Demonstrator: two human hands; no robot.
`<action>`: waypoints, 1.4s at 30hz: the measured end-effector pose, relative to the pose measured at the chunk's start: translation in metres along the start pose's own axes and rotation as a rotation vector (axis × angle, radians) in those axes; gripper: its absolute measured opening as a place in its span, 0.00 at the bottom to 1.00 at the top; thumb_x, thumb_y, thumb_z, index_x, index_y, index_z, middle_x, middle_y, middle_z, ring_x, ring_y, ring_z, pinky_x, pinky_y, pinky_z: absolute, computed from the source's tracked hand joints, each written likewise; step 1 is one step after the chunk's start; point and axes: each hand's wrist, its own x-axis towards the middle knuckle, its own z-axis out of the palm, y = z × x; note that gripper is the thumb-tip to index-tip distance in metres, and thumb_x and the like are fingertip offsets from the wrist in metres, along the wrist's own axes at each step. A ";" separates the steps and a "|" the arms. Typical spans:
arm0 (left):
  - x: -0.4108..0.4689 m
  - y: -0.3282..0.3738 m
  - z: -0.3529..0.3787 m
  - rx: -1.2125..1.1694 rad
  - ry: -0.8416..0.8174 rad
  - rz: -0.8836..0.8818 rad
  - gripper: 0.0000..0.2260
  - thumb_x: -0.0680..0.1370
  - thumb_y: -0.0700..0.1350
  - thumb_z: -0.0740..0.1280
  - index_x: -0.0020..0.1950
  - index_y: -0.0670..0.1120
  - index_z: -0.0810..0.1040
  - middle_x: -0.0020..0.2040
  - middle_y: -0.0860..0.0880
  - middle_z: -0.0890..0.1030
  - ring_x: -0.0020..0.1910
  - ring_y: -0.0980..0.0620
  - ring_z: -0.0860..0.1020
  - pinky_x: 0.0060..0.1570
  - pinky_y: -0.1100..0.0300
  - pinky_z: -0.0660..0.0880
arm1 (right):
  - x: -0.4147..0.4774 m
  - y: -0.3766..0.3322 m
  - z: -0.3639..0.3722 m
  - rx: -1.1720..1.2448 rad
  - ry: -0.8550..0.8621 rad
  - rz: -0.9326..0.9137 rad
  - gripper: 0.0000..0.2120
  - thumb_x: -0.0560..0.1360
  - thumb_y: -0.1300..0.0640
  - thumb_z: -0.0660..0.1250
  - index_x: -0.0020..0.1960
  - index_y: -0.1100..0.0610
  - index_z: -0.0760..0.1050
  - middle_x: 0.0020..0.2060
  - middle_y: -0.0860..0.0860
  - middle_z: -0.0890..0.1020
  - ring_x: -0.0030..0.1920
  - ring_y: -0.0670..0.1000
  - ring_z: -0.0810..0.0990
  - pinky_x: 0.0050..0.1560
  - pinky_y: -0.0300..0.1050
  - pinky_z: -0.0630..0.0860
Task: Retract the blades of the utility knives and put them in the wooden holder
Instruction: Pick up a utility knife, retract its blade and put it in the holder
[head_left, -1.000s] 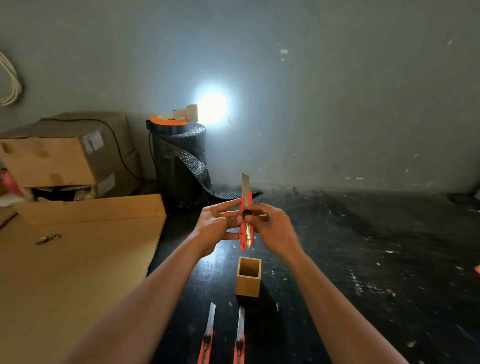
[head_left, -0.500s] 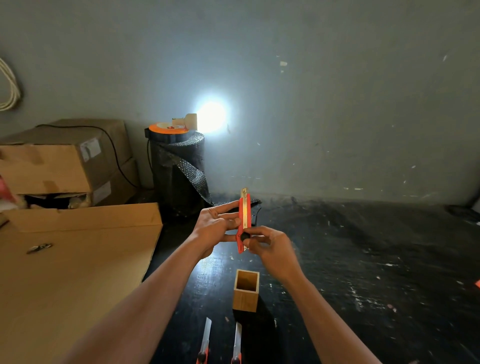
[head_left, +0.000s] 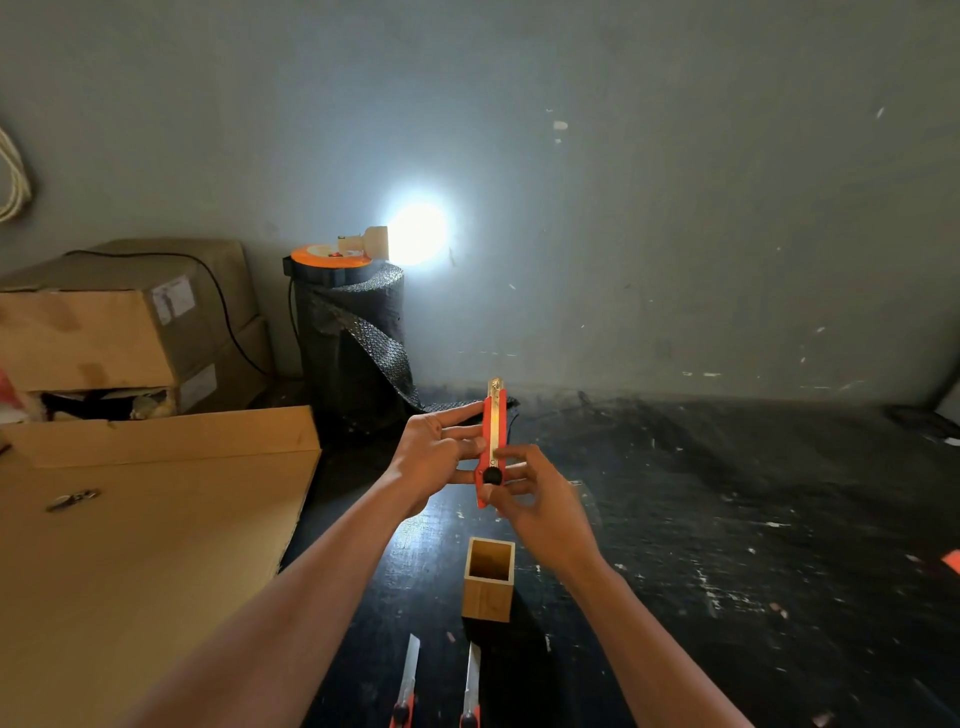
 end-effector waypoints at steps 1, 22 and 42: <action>0.001 0.000 0.000 0.003 0.001 0.004 0.20 0.79 0.30 0.68 0.70 0.43 0.79 0.50 0.50 0.87 0.42 0.52 0.89 0.36 0.55 0.85 | -0.001 -0.001 -0.001 0.012 -0.013 -0.008 0.13 0.79 0.53 0.70 0.57 0.39 0.71 0.46 0.34 0.77 0.46 0.42 0.81 0.46 0.34 0.77; 0.008 -0.004 0.002 0.003 -0.005 0.022 0.22 0.79 0.30 0.69 0.71 0.44 0.78 0.57 0.45 0.86 0.44 0.52 0.89 0.38 0.56 0.85 | 0.010 0.007 -0.002 0.055 -0.021 -0.016 0.12 0.80 0.55 0.69 0.58 0.41 0.73 0.52 0.39 0.80 0.49 0.46 0.83 0.47 0.38 0.83; 0.014 -0.010 0.001 -0.024 0.001 -0.013 0.22 0.78 0.29 0.68 0.71 0.44 0.78 0.51 0.49 0.87 0.42 0.51 0.89 0.35 0.56 0.84 | 0.023 0.018 0.002 0.111 0.001 0.038 0.13 0.74 0.46 0.72 0.54 0.41 0.70 0.52 0.44 0.83 0.50 0.50 0.85 0.48 0.48 0.86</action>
